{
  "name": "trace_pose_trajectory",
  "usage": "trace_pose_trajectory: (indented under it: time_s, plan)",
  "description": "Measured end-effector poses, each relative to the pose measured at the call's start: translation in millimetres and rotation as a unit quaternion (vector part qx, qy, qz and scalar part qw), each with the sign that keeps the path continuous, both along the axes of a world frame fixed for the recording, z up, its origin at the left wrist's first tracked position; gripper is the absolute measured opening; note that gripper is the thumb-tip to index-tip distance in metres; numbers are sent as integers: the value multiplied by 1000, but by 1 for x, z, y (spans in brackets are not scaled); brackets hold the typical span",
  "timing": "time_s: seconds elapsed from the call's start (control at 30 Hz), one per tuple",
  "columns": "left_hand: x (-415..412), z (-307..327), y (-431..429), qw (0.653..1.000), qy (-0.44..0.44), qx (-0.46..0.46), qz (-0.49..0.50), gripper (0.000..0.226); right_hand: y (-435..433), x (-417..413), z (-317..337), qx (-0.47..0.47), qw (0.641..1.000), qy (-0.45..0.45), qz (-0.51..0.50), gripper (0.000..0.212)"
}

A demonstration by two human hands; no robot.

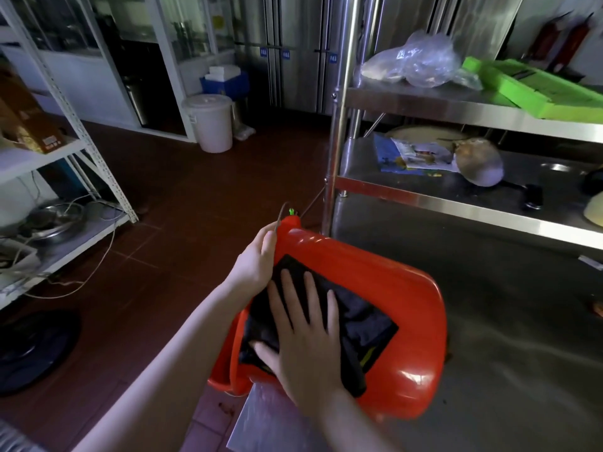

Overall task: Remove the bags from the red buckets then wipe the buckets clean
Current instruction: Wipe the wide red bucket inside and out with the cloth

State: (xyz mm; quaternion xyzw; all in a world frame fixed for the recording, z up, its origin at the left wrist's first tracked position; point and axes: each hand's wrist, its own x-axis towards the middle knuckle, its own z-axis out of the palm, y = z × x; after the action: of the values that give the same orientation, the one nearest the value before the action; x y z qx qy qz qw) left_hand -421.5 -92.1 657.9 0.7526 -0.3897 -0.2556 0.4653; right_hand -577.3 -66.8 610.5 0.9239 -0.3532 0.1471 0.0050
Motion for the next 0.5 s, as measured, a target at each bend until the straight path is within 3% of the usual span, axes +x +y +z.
trace_pose_trajectory:
  time_s: [0.07, 0.17, 0.3, 0.4, 0.5]
  plan:
    - [-3, 0, 2, 1000, -4, 3, 2, 44, 5, 5, -1, -12, 1000, -4, -27, 91]
    - [-8, -2, 9, 1000, -12, -2, 5, 43, -15, 11, 14, -12, 996, -60, -57, 76]
    - [-16, -5, 27, 999, -29, -29, 14, 38, -59, 1, 27, 6, 999, -30, 20, 68]
    - [-31, -10, 62, 997, -56, -52, 9, 37, -108, 4, 41, 123, 992, 14, 9, 63]
    - [-41, -18, 98, 996, -44, -70, 25, 40, -141, 18, 55, 281, 957, 61, -42, 56]
